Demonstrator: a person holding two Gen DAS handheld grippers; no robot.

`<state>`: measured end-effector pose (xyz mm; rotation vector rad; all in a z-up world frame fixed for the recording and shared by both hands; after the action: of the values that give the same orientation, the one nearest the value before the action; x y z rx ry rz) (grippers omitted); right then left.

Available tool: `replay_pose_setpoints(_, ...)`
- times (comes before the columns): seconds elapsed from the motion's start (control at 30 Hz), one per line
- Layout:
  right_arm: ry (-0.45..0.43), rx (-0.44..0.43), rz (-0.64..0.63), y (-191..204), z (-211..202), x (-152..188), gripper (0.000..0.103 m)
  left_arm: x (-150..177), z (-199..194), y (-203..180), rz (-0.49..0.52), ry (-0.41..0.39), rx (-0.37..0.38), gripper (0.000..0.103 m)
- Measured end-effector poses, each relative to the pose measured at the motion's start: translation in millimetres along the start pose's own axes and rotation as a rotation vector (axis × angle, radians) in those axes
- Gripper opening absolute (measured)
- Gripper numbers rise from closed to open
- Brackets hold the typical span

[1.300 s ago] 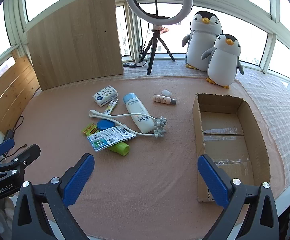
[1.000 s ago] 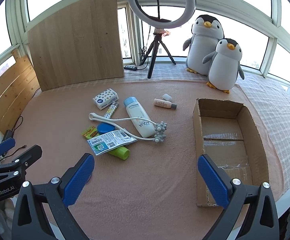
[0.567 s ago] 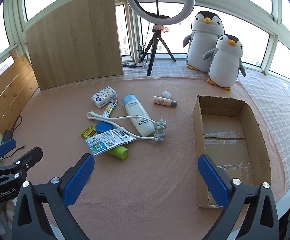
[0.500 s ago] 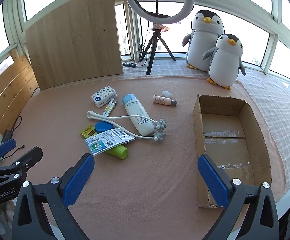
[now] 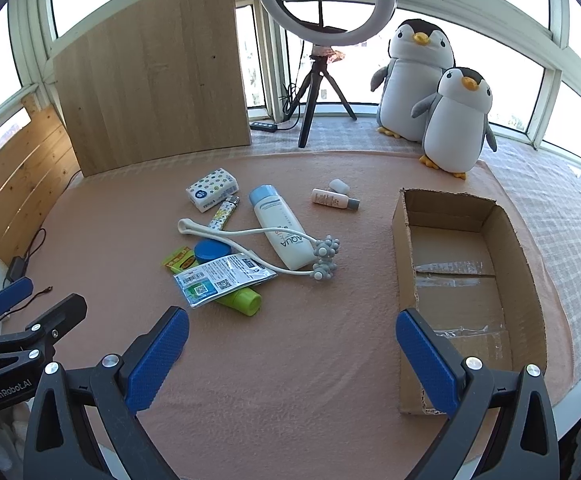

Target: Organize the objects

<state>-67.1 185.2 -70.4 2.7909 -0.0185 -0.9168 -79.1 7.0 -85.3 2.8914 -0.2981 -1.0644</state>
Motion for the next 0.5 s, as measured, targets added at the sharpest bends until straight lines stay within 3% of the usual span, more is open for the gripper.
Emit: replay_pose_setpoints(0.5, 0.003, -0.003, 0.001, -0.2, -0.2, 1.7, 0.102, -1.5, -1.0, -3.1, 0.006, -0.001, 0.006, 0.103)
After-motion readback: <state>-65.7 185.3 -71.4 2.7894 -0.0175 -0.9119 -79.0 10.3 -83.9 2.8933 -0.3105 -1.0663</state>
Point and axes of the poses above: each gripper's, at about its wrist camera, not at the fingertips, and z roughly the way its jaws point, y to its left, x to its underside, the point moved 10 cm from there along z, roughly the way its jaws point, and after that the axes turned 12 degrees about z, right-handed, at the moved point
